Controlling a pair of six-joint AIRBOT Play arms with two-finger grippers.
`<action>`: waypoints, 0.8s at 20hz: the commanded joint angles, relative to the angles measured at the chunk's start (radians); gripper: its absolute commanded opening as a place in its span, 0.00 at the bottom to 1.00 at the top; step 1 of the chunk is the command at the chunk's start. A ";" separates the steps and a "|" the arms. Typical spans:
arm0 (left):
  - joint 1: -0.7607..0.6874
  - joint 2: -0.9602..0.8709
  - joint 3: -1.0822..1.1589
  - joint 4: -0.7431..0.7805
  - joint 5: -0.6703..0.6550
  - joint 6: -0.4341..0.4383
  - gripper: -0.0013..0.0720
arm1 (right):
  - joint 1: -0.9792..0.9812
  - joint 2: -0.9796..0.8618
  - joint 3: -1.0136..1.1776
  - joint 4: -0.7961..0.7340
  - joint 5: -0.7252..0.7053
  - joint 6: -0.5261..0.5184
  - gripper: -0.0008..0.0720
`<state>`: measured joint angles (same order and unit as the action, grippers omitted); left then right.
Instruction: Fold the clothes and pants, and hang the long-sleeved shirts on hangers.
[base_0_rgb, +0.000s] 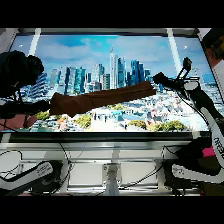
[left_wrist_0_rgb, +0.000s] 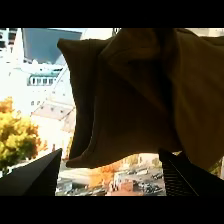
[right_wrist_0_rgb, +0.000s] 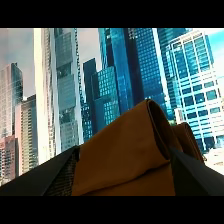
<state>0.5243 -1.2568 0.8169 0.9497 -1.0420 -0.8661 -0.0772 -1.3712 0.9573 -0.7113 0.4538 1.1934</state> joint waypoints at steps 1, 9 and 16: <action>0.007 -0.064 0.001 0.000 -0.035 -0.009 0.99 | 0.000 0.001 0.000 -0.003 0.002 -0.001 0.87; 0.005 -0.182 0.003 -0.118 -0.029 0.002 0.98 | 0.000 0.002 0.000 -0.004 0.039 -0.010 0.86; -0.032 -0.219 0.003 -0.270 -0.023 0.116 0.82 | 0.003 0.003 0.000 -0.004 0.089 -0.010 0.86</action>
<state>0.5144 -1.4609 0.8192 0.7338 -1.0664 -0.7872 -0.0761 -1.3685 0.9573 -0.7158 0.5129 1.1835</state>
